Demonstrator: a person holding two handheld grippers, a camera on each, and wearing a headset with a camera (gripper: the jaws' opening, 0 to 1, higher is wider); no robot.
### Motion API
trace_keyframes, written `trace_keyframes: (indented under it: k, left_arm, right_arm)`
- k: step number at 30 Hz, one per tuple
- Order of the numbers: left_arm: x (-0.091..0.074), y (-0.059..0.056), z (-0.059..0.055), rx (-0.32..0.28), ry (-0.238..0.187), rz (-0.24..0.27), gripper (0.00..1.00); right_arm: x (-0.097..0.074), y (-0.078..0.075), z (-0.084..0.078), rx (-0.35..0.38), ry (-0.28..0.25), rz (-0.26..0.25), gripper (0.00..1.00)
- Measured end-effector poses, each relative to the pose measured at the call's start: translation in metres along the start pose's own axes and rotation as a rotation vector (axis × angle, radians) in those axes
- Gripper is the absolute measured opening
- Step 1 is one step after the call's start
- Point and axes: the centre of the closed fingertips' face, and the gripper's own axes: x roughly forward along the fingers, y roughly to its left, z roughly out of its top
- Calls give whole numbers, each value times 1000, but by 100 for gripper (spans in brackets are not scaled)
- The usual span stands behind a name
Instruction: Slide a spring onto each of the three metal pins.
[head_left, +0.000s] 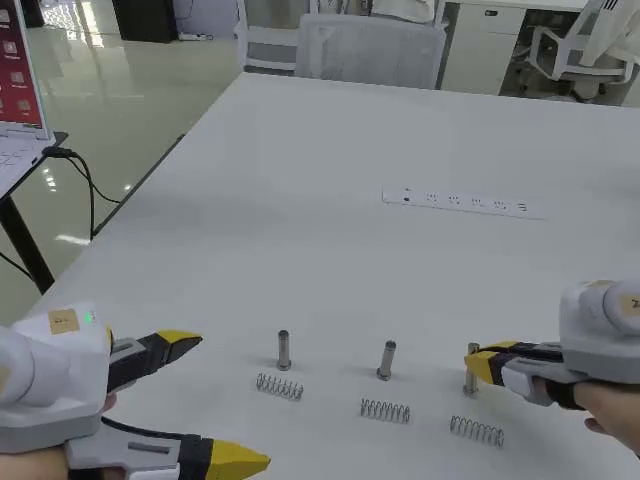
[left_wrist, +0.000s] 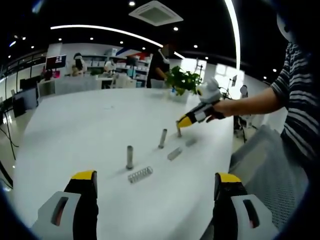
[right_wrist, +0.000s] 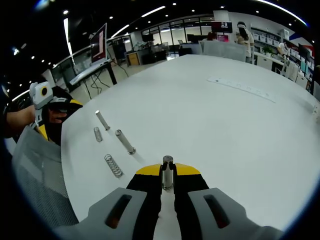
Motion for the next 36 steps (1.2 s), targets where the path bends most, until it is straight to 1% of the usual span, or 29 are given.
trace_keyframes:
  k: [6,9,15,20,22,24,29,31,33,36]
  left_arm:
    - [0,1,0,-1,-1,4,94]
    - [1,1,-1,-3,0,1,94]
    - [1,0,-2,-3,1,-1,94]
    - [1,0,-2,-6,1,-1,94]
    - [1,0,-3,-4,3,-3,95]
    - [1,-1,-3,-4,5,-4,94]
    - [1,-3,-2,-4,2,-6,95]
    - [1,-3,-2,-1,1,-7,95]
    - [0,-3,-1,-2,0,-6,95]
    - [-1,-3,1,1,-2,-6,95]
  right_arm:
    - [-2,-3,-1,-13,-6,-1,5]
    - [-3,-3,-2,-13,-8,0,5]
    - [-7,0,-6,-37,-14,7,5]
    - [-11,1,-9,-65,-7,4,5]
    - [-12,2,-11,-88,-2,3,5]
    - [-12,5,-11,-96,0,7,6]
    - [-12,5,-13,-123,11,3,6]
    - [-12,5,-12,-122,11,1,6]
    - [-13,6,-10,-114,-4,7,7]
    - [-14,6,-6,-96,-17,7,12]
